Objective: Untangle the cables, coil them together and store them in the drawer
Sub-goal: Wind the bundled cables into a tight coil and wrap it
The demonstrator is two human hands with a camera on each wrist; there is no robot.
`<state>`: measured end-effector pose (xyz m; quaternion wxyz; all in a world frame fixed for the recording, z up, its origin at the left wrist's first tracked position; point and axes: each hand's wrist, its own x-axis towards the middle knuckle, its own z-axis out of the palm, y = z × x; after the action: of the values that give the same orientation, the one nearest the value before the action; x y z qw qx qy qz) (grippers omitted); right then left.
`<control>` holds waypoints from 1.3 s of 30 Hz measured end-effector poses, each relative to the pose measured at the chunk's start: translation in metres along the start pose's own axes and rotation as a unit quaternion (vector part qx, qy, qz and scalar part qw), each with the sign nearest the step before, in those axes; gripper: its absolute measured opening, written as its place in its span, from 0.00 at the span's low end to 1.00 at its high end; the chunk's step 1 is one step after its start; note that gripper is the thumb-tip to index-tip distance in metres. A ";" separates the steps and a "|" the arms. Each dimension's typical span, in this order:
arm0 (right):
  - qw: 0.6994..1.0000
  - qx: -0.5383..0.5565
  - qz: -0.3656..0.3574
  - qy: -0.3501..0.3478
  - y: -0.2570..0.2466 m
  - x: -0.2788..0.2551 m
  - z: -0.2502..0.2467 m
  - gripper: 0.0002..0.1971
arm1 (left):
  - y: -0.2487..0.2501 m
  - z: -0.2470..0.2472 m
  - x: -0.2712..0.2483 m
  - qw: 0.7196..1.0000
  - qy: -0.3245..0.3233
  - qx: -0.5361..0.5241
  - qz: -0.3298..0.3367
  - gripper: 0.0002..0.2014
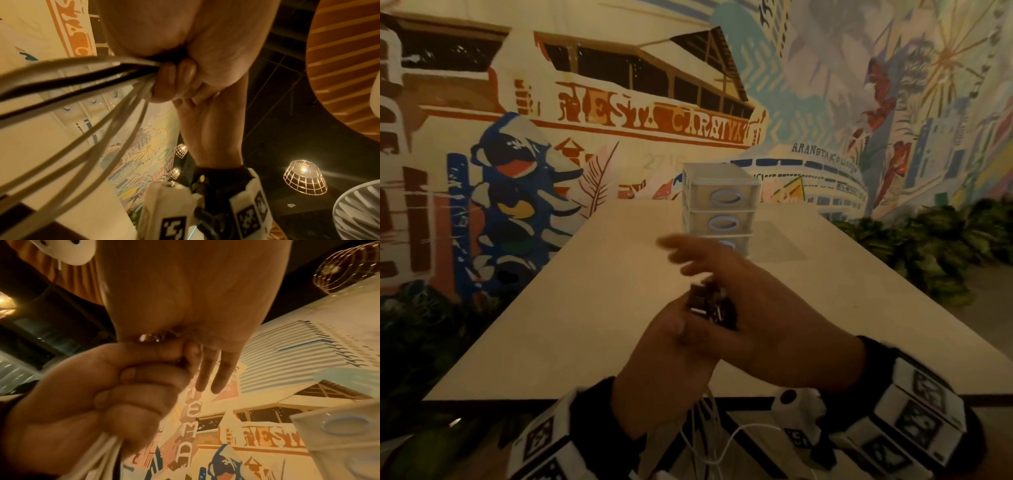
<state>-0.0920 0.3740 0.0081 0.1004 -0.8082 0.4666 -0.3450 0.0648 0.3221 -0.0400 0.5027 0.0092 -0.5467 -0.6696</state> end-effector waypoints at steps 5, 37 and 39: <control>0.942 0.331 0.035 -0.036 0.012 -0.008 0.021 0.40 | -0.005 0.015 0.017 0.991 0.019 0.127 -0.019 0.04; 0.773 0.507 0.326 -0.197 0.074 -0.019 0.011 0.20 | -0.006 -0.032 0.024 0.590 -0.270 0.750 0.132 0.38; 0.770 0.508 0.315 -0.223 0.079 -0.018 0.010 0.24 | -0.003 -0.032 0.023 0.568 -0.275 0.767 0.115 0.27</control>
<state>-0.1458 0.3447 -0.0457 0.7008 -0.5012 0.4163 -0.2905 0.0694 0.2830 -0.0432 0.2054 0.1441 -0.9634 0.0948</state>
